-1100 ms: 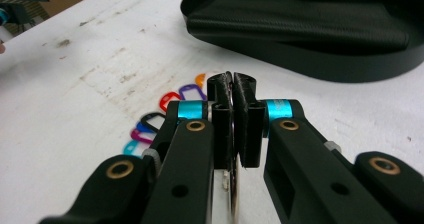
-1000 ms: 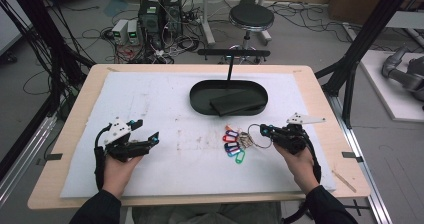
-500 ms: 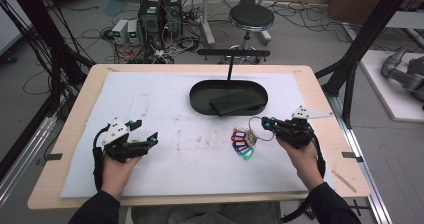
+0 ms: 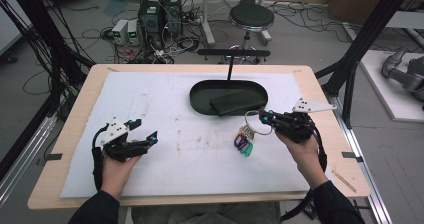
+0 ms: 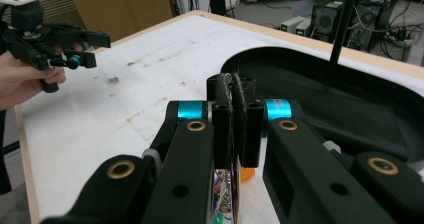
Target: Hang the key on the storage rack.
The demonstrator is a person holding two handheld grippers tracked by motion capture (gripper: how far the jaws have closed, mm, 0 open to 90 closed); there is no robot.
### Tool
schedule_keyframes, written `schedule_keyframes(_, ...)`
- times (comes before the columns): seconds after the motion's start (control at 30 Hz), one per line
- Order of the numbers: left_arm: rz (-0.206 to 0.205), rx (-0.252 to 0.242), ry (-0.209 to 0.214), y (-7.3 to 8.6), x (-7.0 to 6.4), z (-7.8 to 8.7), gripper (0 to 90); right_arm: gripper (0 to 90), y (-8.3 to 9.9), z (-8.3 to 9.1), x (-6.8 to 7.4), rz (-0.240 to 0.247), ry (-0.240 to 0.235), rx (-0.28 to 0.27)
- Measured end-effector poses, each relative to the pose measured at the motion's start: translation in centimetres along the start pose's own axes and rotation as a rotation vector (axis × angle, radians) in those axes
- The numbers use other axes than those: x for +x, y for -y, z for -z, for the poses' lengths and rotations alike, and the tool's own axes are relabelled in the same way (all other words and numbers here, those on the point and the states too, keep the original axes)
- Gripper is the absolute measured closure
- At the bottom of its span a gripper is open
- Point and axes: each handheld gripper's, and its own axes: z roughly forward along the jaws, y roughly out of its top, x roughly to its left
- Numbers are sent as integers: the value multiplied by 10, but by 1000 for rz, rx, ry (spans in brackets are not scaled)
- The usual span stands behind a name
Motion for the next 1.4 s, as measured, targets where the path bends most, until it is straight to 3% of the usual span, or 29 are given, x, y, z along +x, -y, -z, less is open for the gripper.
schedule_keyframes(0.23, 18, -40, 71, -16, -8, -9, 294, 877, -11, 3, 1, 20, -22, -6)
schedule_keyframes(0.43, 7, -53, 185, -34, -23, -25, 304, 877, -19, 3, 2, 36, -41, -15)
schedule_keyframes(0.63, -10, -57, 328, -51, -38, -44, 304, 877, -25, 1, 5, 50, -71, -19)
schedule_keyframes(0.83, -35, -49, 417, -62, -56, -63, 304, 877, -29, -2, 9, 63, -111, -25)
schedule_keyframes(1.07, -63, -58, 490, -76, -74, -82, 314, 877, -33, -7, 14, 71, -161, -36)
schedule_keyframes(1.4, -77, -73, 550, -87, -91, -99, 338, 878, -34, -15, 22, 78, -207, -32)
